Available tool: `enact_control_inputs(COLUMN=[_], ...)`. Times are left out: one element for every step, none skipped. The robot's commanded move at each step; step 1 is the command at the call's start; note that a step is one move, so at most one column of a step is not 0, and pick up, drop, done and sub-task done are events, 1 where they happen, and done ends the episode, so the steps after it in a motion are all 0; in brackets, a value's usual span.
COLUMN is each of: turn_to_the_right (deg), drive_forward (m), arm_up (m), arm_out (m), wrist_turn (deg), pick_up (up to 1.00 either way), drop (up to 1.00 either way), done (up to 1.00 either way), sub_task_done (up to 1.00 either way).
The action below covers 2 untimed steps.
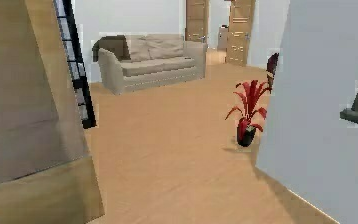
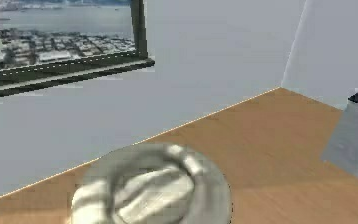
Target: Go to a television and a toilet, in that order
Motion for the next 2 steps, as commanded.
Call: enact_control_inputs(turn_to_the_right=[0.0,0.0], drive_forward=[0.15,0.9], arm_up=[0.0,0.0], arm_out=[0.0,0.0], wrist_turn=[0.0,0.0], pick_up=[0.0,0.0], drop=[0.0,0.0], done=[0.0,0.0], sub_task_done=[0.0,0.0])
